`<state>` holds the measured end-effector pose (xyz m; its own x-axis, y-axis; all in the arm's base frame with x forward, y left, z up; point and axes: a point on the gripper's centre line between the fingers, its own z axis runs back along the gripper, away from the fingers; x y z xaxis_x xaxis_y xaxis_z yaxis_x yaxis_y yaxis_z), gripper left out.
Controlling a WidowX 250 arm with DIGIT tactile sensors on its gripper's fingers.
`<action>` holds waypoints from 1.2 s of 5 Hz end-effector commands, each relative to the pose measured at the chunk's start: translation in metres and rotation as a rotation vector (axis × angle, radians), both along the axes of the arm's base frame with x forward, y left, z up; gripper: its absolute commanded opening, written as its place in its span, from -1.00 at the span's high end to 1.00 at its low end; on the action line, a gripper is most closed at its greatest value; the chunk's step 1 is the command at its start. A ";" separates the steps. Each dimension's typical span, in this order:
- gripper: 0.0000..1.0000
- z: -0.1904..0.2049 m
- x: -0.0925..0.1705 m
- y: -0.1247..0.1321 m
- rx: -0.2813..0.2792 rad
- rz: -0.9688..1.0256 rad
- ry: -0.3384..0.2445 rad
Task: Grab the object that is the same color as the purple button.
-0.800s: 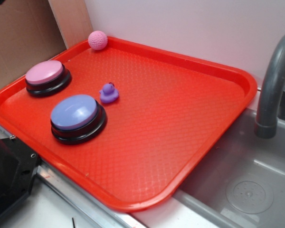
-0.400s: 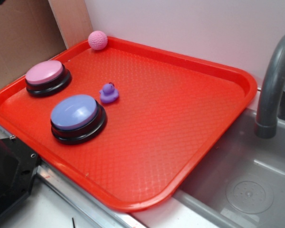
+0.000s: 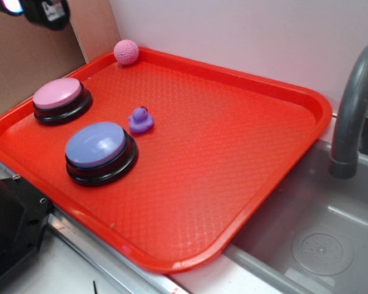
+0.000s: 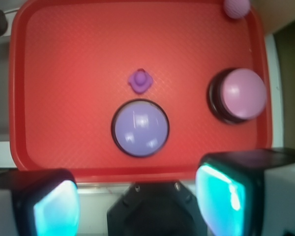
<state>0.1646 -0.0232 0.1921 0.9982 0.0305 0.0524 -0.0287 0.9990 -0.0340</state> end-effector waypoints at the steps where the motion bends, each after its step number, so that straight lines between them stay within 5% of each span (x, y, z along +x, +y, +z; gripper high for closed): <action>1: -1.00 -0.059 0.060 0.021 -0.054 0.136 -0.103; 3: -1.00 -0.102 0.076 0.036 -0.068 0.328 -0.089; 6: -1.00 -0.144 0.073 0.029 -0.065 0.209 -0.060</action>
<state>0.2309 0.0036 0.0398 0.9640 0.2576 0.0662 -0.2505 0.9629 -0.1003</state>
